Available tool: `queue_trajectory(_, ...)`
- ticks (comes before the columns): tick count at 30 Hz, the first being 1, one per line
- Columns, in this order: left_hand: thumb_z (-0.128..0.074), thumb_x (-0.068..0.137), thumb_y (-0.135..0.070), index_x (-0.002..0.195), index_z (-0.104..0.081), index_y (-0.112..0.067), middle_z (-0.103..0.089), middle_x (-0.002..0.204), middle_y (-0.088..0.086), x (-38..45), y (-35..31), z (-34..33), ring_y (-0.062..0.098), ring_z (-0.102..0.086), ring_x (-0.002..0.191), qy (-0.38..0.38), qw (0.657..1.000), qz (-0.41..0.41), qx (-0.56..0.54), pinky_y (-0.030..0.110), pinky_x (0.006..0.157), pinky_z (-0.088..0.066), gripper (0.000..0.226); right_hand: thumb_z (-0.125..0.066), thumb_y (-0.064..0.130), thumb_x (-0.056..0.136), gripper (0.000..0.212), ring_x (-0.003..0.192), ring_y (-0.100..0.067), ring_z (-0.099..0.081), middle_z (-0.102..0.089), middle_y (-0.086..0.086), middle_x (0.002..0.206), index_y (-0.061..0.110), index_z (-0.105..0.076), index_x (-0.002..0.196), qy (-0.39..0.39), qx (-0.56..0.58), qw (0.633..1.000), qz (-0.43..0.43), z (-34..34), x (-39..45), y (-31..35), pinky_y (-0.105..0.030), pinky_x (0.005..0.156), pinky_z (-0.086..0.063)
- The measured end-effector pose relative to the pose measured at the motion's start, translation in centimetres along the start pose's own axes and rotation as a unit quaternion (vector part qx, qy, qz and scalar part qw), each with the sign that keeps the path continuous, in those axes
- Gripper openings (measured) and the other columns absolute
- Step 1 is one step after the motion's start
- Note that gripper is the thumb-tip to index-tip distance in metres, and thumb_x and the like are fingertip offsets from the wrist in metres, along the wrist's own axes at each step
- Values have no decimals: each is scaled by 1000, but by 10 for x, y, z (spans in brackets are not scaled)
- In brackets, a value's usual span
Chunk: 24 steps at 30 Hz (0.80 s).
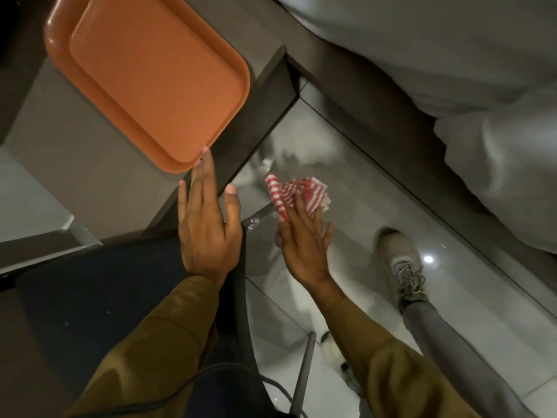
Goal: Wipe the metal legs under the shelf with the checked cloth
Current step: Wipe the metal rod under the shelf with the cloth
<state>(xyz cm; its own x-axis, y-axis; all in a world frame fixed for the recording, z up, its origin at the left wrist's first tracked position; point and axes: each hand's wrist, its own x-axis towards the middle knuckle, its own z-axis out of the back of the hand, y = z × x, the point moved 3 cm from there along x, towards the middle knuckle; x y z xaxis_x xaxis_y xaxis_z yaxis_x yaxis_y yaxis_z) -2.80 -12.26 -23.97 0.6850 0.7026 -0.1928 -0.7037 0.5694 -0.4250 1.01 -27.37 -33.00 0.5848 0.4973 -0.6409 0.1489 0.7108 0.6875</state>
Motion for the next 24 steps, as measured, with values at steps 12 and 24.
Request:
queue_trajectory(12,-24,111,-46,172,-28,-15,-42,175,4,-1,-4,-1,16,-33,166,-4,1000,12,-3,48,140,-16,69,-34,58,110,28,118,0,-64,-67,18,127,54,-59,124,76,334,931,-129,-42,-15,27,-13,96,-53)
queue_trajectory(24,-25,113,-46,170,-31,-14,-45,173,4,-1,-1,-6,20,-37,164,-7,1000,-9,22,44,141,-15,66,-35,50,114,49,143,-11,-56,-56,-2,160,29,-60,150,42,388,916,-93,-85,47,5,-35,123,-45)
